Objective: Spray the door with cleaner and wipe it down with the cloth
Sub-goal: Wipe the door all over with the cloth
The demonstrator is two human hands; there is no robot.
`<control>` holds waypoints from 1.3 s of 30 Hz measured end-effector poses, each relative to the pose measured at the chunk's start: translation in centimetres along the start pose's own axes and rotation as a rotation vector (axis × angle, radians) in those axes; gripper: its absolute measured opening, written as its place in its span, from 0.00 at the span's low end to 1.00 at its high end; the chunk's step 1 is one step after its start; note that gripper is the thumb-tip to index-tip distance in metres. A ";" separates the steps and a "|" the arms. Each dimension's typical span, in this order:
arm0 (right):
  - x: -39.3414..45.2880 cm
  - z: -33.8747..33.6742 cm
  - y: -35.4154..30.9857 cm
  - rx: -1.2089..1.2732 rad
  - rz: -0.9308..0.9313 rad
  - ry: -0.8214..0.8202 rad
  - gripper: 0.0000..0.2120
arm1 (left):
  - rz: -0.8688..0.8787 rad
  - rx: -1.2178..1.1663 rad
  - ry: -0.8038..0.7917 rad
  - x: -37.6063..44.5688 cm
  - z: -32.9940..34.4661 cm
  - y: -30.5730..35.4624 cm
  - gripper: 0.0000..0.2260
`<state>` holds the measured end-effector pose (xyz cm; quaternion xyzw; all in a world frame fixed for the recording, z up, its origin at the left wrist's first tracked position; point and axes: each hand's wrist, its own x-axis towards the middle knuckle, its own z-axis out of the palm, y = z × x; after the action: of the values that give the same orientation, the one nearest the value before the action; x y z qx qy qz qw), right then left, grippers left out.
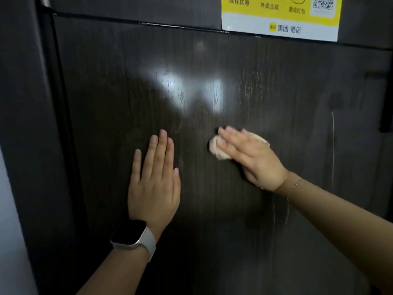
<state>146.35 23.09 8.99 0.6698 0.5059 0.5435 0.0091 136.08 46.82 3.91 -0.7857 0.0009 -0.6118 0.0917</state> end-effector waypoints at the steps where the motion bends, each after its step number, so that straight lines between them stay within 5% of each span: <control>1: 0.7 -0.1 -0.5 0.044 0.137 0.101 0.29 | -0.002 -0.001 0.006 -0.2 0.0 0.1 0.26; 3: 0.2 1.1 -2.9 0.123 0.386 0.228 0.29 | 0.002 0.002 0.014 -0.4 0.0 0.2 0.25; 5: -3.6 3.6 -6.9 0.107 0.410 0.182 0.29 | 0.007 0.005 0.025 -0.5 -0.2 0.2 0.25; 9: -15.5 7.2 -13.2 0.015 0.005 -0.188 0.23 | 0.024 0.008 -0.001 -0.3 -0.2 0.1 0.25; 13: -14.6 5.1 -9.6 0.040 -0.212 -0.483 0.22 | 0.270 0.092 -0.064 -0.8 0.0 0.2 0.26; 17: -11.2 1.5 -1.3 0.069 0.141 -0.173 0.23 | 0.343 0.121 -0.096 -1.0 -0.2 0.2 0.25; 21: -14.0 2.8 -2.6 0.118 0.507 0.096 0.29 | 0.312 0.085 -0.119 -1.4 -0.6 0.8 0.25; 28: -23.1 5.5 -7.1 0.131 0.494 -0.025 0.36 | 0.263 -0.013 -0.344 -12.6 0.5 10.9 0.27; 34: -23.6 6.9 -12.5 0.217 0.761 0.228 0.19 | -0.197 -0.074 -0.447 -19.1 0.1 15.2 0.30; 39: -22.3 7.6 -12.0 0.249 0.952 0.419 0.07 | -0.273 -0.111 -0.476 -20.0 2.4 13.9 0.40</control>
<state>146.22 17.70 -16.93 0.6984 0.1980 0.5454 -0.4191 134.86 35.75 -17.93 -0.9039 -0.0933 -0.4157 -0.0372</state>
